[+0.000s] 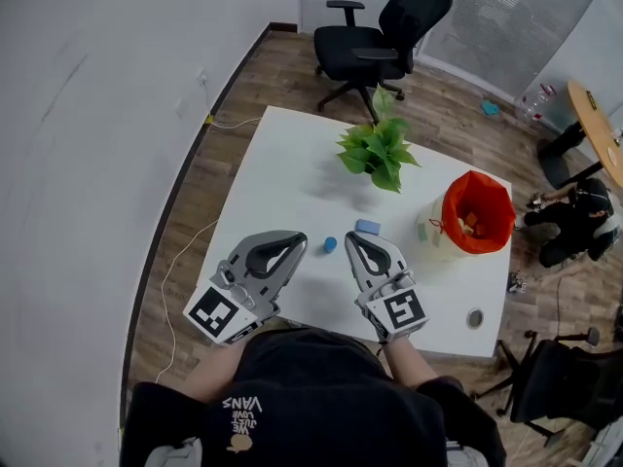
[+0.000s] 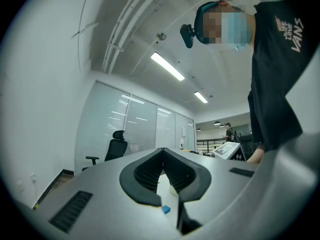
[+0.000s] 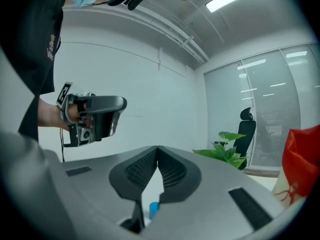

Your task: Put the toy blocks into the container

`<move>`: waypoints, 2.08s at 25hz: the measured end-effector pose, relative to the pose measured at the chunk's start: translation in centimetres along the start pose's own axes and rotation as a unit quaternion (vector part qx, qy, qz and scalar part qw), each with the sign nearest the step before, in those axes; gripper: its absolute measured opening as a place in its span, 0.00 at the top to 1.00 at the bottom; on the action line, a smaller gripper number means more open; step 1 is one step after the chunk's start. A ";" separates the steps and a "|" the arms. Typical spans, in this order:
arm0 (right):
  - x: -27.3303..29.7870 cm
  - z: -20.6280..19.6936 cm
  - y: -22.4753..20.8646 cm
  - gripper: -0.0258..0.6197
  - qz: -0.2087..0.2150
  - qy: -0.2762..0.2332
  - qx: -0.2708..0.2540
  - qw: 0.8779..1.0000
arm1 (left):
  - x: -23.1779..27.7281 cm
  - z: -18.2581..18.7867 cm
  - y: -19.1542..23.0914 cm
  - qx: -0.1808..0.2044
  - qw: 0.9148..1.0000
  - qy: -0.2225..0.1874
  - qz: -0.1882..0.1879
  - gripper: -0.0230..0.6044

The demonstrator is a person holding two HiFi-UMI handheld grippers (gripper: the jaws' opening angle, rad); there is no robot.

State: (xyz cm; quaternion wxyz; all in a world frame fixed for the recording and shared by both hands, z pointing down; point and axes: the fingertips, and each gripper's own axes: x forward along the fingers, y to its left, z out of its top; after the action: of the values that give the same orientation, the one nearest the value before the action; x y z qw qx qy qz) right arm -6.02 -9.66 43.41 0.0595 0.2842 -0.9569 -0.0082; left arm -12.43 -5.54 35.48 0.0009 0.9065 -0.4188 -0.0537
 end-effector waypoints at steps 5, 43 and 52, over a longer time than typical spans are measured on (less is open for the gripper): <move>1.3 -3.9 0.5 0.93 0.012 0.023 0.004 1.000 | -0.3 -0.3 0.2 -0.004 1.000 0.002 0.004 0.95; 5.1 -19.0 1.4 0.74 0.050 0.228 -0.005 0.972 | -0.9 -1.0 0.5 -0.009 1.000 0.020 0.014 0.95; 4.7 -17.9 1.4 0.74 0.049 0.215 0.005 0.975 | -0.6 -1.1 0.2 -0.008 1.000 0.022 0.004 0.95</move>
State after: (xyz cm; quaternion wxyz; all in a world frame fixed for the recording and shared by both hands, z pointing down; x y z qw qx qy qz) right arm -8.59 -10.71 61.74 0.2626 0.2323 -0.9345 0.0609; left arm -12.85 -5.30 36.65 0.0180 0.9056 -0.4220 -0.0372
